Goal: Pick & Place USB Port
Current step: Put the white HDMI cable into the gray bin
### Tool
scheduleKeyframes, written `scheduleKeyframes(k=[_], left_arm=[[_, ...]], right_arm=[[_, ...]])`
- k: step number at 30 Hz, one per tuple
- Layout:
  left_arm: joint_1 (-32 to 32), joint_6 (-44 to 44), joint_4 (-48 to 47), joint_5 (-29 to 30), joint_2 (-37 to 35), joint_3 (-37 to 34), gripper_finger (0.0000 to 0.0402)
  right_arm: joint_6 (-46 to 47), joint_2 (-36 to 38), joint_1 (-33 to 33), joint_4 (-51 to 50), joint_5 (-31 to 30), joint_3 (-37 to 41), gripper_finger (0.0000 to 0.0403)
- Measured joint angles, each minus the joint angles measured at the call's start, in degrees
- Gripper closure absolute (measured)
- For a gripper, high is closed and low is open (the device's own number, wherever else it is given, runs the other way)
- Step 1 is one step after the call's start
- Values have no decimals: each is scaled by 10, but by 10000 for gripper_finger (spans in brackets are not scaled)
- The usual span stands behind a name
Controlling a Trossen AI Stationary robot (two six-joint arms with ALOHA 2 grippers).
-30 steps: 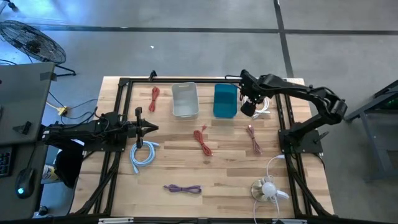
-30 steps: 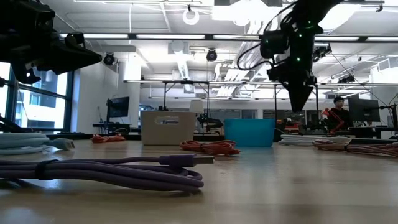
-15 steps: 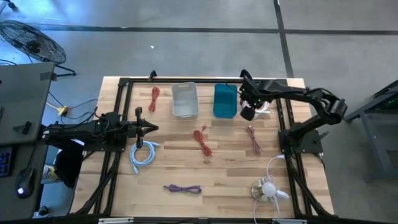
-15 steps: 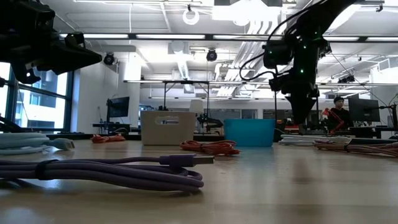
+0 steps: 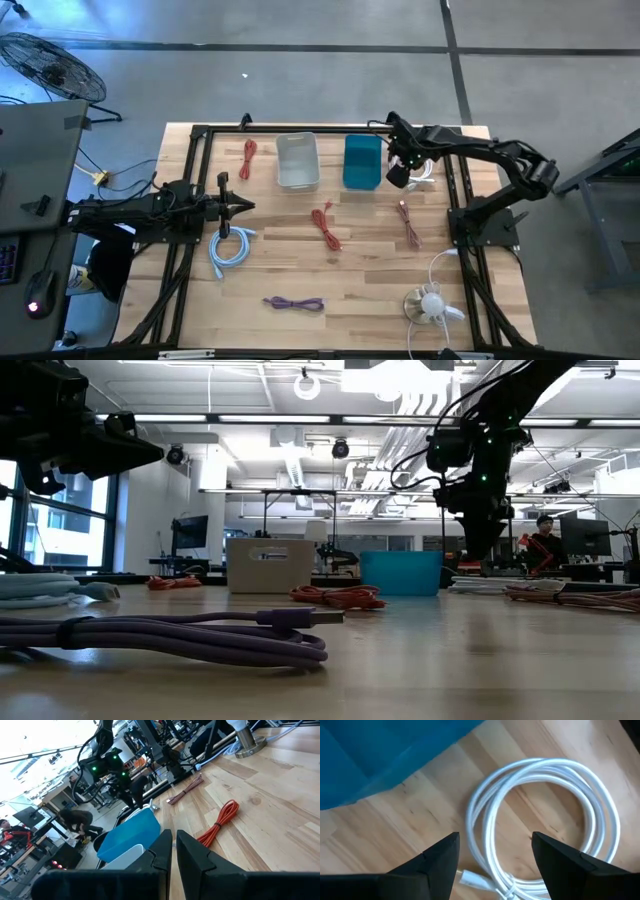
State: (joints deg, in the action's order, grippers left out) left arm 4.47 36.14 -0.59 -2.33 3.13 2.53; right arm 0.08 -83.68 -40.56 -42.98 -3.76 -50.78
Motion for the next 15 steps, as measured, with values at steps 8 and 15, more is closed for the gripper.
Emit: scheduleKeyframes(k=[8,15], left_arm=[[0,0,0,0,0,0,377],[0,0,0,0,0,0,377]], right_arm=[[-1,-9,-20,3,22,0,162],[-3,-74,-18,13,22,0,162]])
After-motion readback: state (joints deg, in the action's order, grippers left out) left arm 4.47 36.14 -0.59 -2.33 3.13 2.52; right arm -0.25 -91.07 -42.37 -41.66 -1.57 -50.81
